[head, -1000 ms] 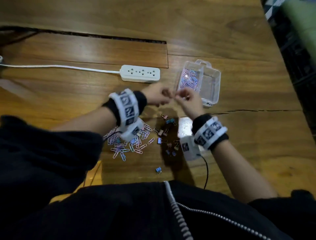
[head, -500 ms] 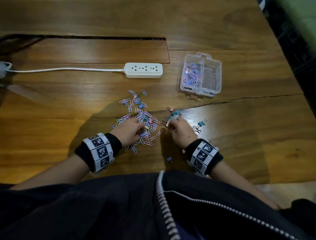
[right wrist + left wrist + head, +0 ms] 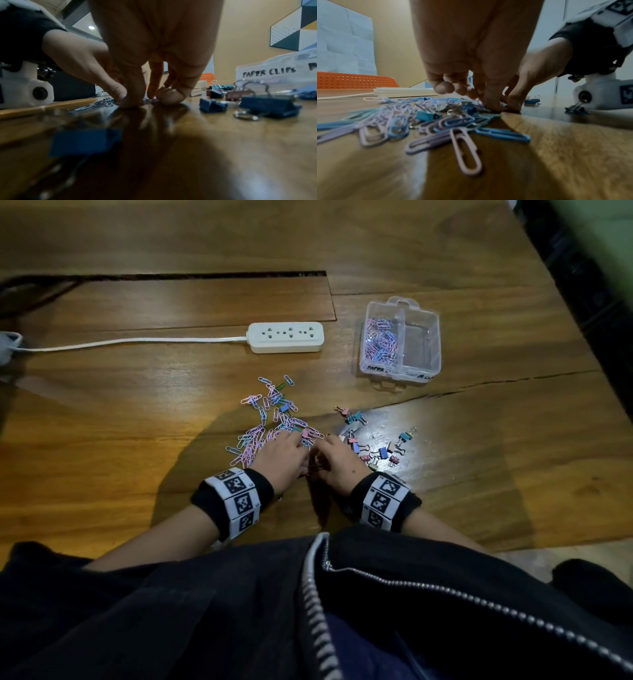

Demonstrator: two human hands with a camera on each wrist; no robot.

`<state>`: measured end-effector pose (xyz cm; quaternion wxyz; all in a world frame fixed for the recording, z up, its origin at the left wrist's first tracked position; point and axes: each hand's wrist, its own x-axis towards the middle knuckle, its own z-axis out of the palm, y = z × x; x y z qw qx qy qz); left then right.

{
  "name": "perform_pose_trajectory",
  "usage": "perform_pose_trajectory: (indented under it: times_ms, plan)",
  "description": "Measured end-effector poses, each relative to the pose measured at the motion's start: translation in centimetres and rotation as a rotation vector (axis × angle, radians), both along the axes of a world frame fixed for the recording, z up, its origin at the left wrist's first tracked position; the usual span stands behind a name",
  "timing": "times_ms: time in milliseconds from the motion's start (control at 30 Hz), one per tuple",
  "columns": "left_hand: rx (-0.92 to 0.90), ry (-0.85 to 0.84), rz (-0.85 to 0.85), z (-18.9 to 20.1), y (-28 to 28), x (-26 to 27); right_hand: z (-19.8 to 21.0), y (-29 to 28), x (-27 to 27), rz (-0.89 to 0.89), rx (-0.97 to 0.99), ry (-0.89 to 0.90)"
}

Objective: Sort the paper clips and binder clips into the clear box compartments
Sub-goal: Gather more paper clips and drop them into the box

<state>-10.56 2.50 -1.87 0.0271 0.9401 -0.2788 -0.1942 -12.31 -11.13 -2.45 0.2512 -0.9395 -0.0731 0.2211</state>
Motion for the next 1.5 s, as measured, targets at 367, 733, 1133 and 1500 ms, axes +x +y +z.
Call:
perform_pose_trajectory:
  times_ms: [367,733,1133,1500]
  plan:
    - [-0.842,0.655,0.752,0.6,3.3,0.8,0.6,0.2,0.3,0.056,-0.072,-0.013]
    - [-0.317,0.308,0.468,0.5,6.0,-1.5,0.8,-0.2,0.0,0.007,0.0,-0.007]
    - [-0.044,0.109,0.23,-0.2,4.3,-1.3,2.9,-2.7,1.5,-0.452,0.757,0.396]
    - [-1.15,0.908,0.953,1.4,4.6,0.8,2.4,-1.8,1.6,-0.885,1.226,0.881]
